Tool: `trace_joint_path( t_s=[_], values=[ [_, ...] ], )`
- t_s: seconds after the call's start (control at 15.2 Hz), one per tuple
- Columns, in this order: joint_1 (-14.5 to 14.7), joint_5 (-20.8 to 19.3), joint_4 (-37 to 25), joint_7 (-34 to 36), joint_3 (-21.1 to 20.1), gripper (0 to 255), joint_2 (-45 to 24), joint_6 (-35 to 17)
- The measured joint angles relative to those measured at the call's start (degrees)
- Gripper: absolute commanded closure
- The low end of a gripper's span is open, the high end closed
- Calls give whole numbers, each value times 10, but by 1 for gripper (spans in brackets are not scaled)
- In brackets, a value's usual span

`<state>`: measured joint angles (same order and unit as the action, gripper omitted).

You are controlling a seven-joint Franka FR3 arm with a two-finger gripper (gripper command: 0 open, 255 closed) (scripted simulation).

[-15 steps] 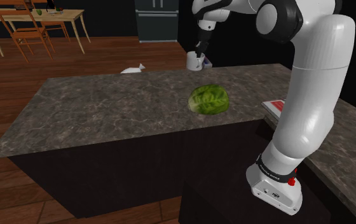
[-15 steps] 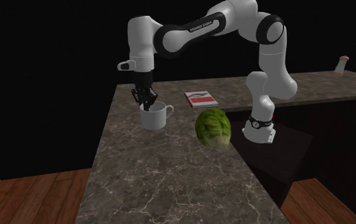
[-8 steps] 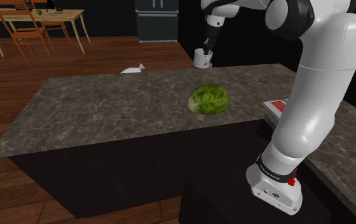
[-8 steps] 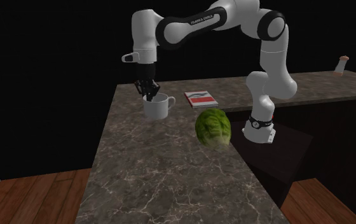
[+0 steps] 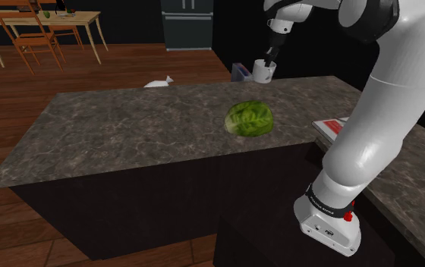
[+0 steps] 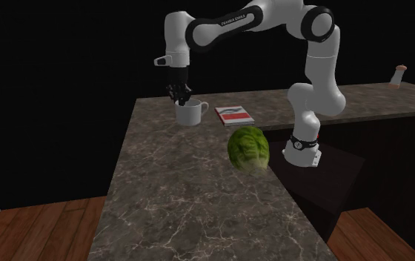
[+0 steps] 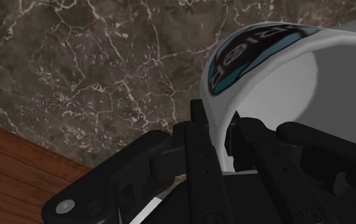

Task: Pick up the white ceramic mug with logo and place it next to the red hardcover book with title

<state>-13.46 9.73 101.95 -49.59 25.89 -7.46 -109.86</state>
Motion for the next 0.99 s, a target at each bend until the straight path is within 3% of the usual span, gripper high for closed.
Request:
trace_joint_path(
  t_s=[0.46,0.99],
  values=[
    [-46,-9,37,-83,39,255,30,0],
    [-104,-5,36,-190,87,255,27,12]
  ],
)
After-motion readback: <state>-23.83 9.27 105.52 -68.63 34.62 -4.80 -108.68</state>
